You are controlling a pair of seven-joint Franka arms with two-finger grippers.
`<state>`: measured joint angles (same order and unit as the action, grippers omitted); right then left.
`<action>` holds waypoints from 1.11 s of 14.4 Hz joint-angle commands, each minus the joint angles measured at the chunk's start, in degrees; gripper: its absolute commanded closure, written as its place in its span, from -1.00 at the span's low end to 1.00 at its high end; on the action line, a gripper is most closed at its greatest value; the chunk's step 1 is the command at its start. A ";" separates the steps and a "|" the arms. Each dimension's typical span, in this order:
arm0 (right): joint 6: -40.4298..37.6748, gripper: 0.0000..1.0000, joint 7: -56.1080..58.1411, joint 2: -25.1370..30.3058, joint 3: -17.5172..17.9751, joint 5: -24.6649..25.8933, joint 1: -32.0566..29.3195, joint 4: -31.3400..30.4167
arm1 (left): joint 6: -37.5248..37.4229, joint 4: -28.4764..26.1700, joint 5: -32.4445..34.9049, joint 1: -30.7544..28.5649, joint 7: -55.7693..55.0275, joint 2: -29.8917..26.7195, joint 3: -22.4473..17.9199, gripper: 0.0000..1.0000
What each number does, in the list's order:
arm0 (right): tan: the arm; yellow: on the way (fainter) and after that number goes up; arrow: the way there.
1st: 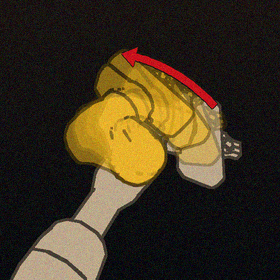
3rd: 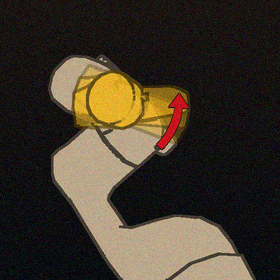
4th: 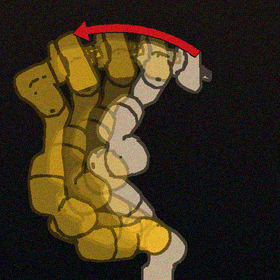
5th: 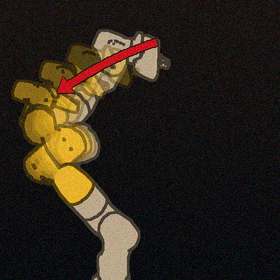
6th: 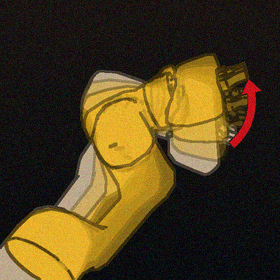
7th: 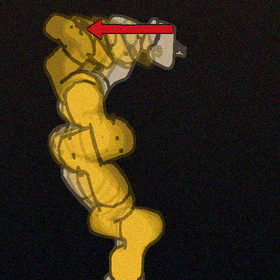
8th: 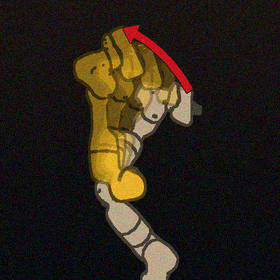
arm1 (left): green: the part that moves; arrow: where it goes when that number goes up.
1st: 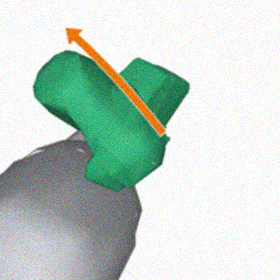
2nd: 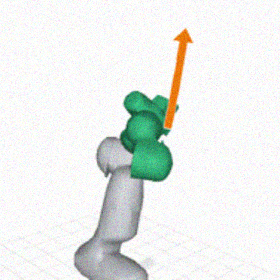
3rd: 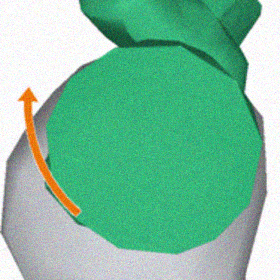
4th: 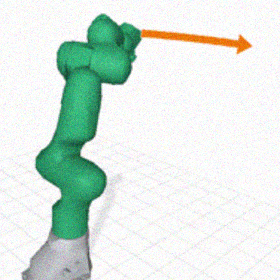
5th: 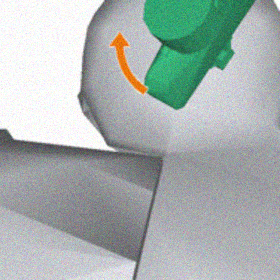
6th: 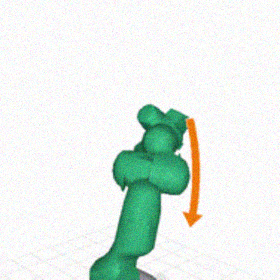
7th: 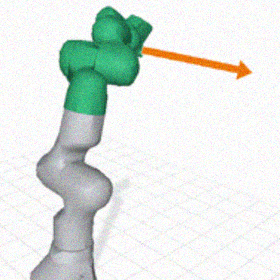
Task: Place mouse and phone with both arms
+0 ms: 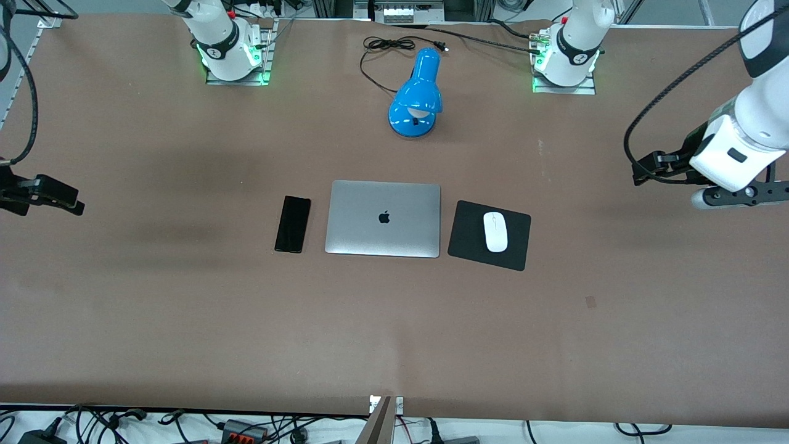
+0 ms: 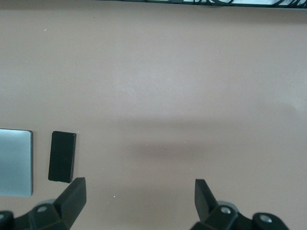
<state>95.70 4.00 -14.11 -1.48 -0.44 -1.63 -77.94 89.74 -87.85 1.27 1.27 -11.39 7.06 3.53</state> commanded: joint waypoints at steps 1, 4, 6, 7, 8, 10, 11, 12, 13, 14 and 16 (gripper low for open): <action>7.63 -1.00 0.57 9.61 0.16 1.05 0.14 -15.19 | -1.32 0.40 -1.27 1.37 0.67 -0.91 -1.86 -1.00; 6.44 -1.00 0.40 13.31 0.25 1.23 -0.04 -19.79 | -1.32 0.48 -1.27 1.19 0.58 -0.91 -1.51 -1.00; 3.37 -1.00 -0.65 13.85 0.16 1.14 -0.13 -19.97 | -1.23 0.49 -1.27 0.93 0.58 -0.91 -1.42 -1.00; 3.26 -1.00 -0.66 13.94 0.16 1.23 -0.04 -19.80 | -1.23 0.40 -1.27 0.75 0.66 -0.91 -1.42 -1.00; 3.00 -1.00 -0.66 14.02 0.16 1.23 -0.04 -19.71 | -1.14 0.48 -1.27 0.67 0.66 -0.74 -1.42 -1.00; 0.99 -1.00 -0.84 14.73 0.16 0.80 -0.13 -19.71 | -1.14 0.49 -1.27 0.67 0.75 -0.73 -1.42 -1.00; 0.98 -1.00 -0.84 14.82 0.16 0.70 -0.13 -19.71 | -1.23 0.40 -1.27 0.58 0.93 -0.73 -1.50 -1.00; 1.15 -1.00 -0.84 14.99 0.07 0.62 -0.13 -19.71 | -1.14 0.48 -1.27 0.49 1.01 -0.73 -1.51 -1.00; 1.50 -1.00 -0.84 15.08 0.07 0.53 -0.21 -19.71 | -1.14 0.49 -1.27 0.49 1.02 -0.73 -1.51 -1.00; 1.77 -1.00 -0.84 15.17 0.07 0.53 -0.13 -19.62 | -1.14 0.49 -1.27 0.58 0.93 -0.73 -1.42 -1.00; 1.77 -1.00 -0.84 15.17 0.07 0.53 -0.13 -19.62 | -1.14 0.49 -1.27 0.58 0.93 -0.65 -1.42 -1.00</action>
<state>97.13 3.82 -0.41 -1.51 0.13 -1.64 -96.24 89.53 -87.84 0.92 1.77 -11.36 6.89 2.44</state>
